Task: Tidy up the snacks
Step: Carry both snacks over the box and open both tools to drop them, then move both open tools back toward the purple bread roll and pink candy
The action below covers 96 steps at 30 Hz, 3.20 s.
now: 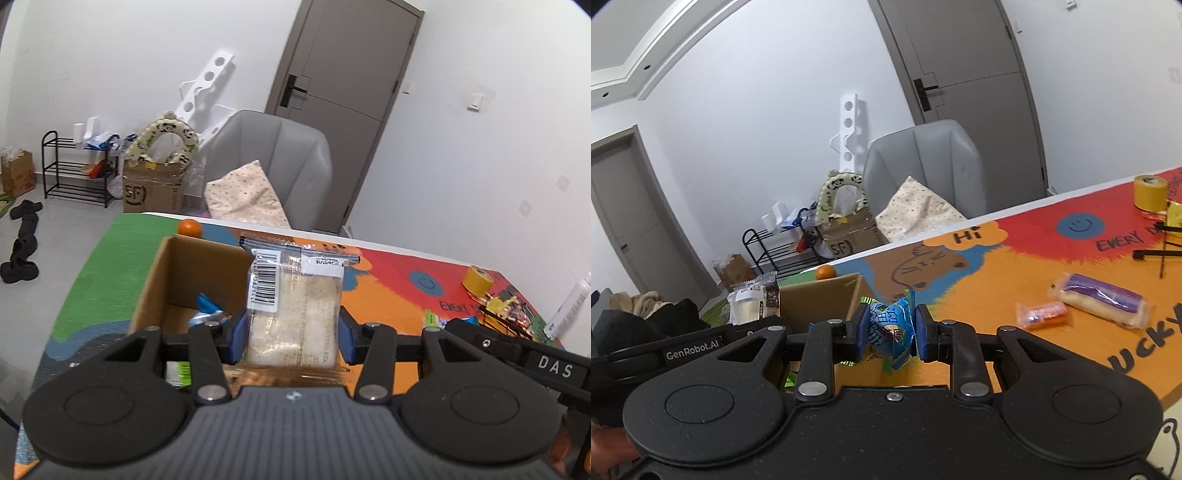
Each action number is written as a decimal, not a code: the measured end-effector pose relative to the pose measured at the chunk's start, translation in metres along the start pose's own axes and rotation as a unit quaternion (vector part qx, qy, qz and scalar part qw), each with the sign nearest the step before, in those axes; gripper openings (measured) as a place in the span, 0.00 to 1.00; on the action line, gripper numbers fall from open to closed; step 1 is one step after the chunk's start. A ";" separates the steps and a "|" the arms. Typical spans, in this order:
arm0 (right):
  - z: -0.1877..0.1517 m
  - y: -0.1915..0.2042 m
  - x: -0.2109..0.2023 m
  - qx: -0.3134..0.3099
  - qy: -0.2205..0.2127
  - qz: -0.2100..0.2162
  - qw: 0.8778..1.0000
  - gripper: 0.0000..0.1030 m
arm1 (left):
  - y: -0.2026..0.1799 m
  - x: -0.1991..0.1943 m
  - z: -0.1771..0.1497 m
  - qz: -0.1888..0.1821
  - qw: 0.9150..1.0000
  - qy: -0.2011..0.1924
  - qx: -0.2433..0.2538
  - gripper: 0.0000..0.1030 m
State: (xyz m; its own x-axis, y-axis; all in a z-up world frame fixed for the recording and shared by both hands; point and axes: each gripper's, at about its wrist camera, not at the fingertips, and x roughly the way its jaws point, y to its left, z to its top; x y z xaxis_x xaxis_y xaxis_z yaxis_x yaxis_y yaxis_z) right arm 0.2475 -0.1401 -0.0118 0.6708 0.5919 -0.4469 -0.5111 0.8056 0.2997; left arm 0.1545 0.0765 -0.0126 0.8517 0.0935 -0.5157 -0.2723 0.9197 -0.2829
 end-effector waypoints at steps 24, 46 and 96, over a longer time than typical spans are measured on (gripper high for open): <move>0.006 0.049 0.062 -0.032 0.034 0.023 0.999 0.23 | 0.065 0.025 0.009 0.034 0.998 0.017 -0.045 0.50; 0.001 0.027 0.039 0.000 0.023 -0.001 1.000 0.64 | 0.059 0.008 0.011 0.029 0.998 0.006 -0.061 0.82; -0.008 -0.148 -0.030 0.063 0.001 -0.092 0.994 0.99 | -0.116 0.062 -0.018 -0.034 0.996 0.066 0.050 0.91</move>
State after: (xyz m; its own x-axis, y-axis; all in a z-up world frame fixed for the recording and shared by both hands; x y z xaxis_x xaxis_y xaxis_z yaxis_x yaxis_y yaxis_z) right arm 0.2985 -0.2768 -0.0498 0.7456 0.4346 -0.5052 -0.3092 0.8972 0.3154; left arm 0.2310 -0.0316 -0.0259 0.7986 -0.0157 -0.6017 -0.1642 0.9561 -0.2428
